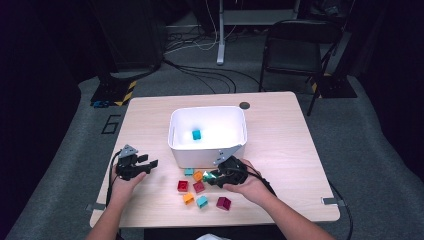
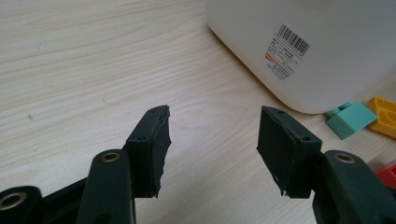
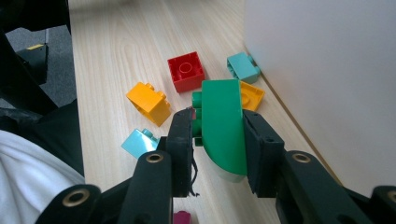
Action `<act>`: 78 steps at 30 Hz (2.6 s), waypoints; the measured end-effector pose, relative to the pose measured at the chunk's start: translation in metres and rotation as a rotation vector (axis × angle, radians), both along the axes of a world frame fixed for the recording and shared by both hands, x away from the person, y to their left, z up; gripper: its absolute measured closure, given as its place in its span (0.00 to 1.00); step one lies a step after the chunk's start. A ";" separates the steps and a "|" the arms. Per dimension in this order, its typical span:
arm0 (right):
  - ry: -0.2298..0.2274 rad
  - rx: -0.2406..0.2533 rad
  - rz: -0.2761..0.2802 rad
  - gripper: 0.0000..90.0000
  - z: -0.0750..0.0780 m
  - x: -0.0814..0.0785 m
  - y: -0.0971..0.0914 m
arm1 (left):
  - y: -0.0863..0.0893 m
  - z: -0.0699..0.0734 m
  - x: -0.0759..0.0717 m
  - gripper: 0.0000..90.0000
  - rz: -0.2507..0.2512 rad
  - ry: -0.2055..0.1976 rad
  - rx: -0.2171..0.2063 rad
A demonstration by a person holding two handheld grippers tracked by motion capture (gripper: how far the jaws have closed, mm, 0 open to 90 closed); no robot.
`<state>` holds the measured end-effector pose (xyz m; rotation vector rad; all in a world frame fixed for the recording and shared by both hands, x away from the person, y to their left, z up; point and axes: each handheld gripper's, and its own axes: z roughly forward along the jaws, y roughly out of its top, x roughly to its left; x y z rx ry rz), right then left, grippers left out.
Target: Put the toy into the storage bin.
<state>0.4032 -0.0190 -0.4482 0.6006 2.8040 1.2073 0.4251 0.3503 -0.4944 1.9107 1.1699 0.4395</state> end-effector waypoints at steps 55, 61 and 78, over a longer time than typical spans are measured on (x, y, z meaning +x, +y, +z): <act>-0.084 0.101 -0.078 0.74 0.122 0.052 0.001 | 0.001 0.001 -0.002 0.48 -0.005 -0.008 0.001; -0.092 0.092 -0.091 0.74 0.124 0.066 0.008 | 0.002 0.001 -0.005 0.48 0.005 -0.010 -0.002; -0.085 0.074 -0.122 0.74 0.108 0.108 0.038 | 0.012 0.002 -0.014 0.48 0.032 -0.015 -0.007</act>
